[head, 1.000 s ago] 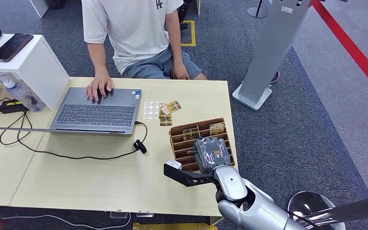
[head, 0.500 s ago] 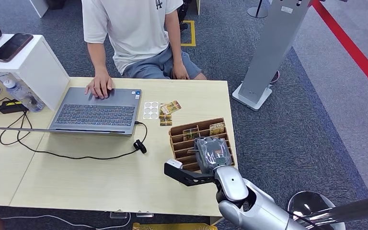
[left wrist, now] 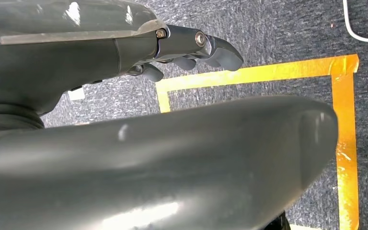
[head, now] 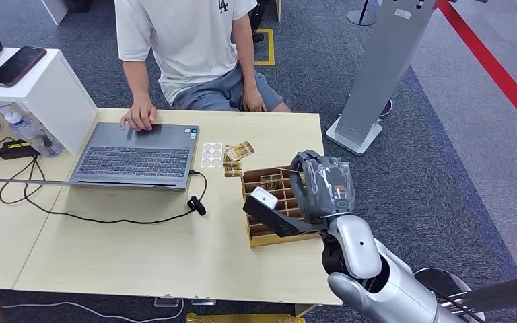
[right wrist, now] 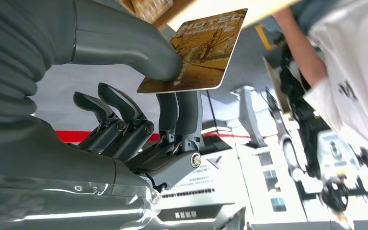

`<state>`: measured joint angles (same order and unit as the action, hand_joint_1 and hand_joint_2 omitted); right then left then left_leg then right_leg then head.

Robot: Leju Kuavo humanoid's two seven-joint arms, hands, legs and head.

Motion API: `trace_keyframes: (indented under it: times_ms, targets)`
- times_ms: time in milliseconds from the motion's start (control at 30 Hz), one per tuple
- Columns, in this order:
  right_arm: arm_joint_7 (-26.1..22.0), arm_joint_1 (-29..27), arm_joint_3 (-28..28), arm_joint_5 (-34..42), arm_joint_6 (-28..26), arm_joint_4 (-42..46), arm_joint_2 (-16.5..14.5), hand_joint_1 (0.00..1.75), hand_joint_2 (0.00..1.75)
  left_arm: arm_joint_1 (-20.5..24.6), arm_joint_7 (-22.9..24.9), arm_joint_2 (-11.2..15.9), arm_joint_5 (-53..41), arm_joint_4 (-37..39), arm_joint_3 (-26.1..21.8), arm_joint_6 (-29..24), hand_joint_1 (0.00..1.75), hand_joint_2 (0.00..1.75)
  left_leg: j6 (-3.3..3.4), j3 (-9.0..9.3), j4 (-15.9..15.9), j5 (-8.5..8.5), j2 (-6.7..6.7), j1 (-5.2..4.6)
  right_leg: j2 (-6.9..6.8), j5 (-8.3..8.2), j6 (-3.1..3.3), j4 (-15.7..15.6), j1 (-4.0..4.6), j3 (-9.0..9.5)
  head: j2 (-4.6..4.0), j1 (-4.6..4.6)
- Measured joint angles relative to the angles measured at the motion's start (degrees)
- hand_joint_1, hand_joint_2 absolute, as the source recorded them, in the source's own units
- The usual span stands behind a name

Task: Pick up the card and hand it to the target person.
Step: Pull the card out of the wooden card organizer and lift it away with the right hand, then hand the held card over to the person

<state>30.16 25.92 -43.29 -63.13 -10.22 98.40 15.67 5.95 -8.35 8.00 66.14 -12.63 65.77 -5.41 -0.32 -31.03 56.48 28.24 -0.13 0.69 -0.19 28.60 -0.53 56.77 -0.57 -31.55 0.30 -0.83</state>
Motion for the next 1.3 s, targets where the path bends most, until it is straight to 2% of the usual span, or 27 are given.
trace_keyframes:
  times_ms: [300, 700, 1233, 1300]
  targets:
    - [-4.5, -1.5, 0.6, -0.4, -6.0, 2.6, -0.1, 1.75, 1.75, 0.0, 0.0, 0.0, -0.1, 0.0, 0.0, 0.2, 0.00, 0.00, 0.00, -0.02, 0.0, 0.00, 0.00, 0.00, 0.00, 0.00, 0.00, 0.0, 0.00, 0.01, 0.00, -0.01]
    - [-13.7, -2.3, 0.6, -2.1, -23.8, -3.0, -2.2, 1.75, 1.75, 0.3, 0.0, -0.1, -0.6, 0.0, 0.2, 0.7, 0.00, 0.00, 0.00, -0.04, 0.0, 0.00, 0.00, 0.00, 0.00, 0.00, 0.00, 0.0, 0.00, 0.01, -0.01, 0.02]
    - [-14.4, -2.3, 0.6, -2.8, -25.3, -9.4, -4.5, 1.75, 1.75, 0.4, 0.0, -0.3, -0.7, 0.0, 0.4, 0.6, 0.00, 0.00, 0.00, -0.04, 0.0, 0.00, 0.00, 0.00, 0.00, 0.00, 0.00, 0.0, 0.00, 0.00, 0.00, -0.02]
    - [-14.4, -2.3, 0.6, -2.8, -25.4, -10.2, -4.7, 1.39, 1.75, 0.4, 0.0, -0.3, -0.7, 0.0, 0.4, 0.7, 0.00, 0.87, 0.00, -0.04, 0.0, 0.00, 0.00, 0.00, 0.00, 0.00, 0.00, 0.0, 0.00, 0.00, 0.00, -0.01]
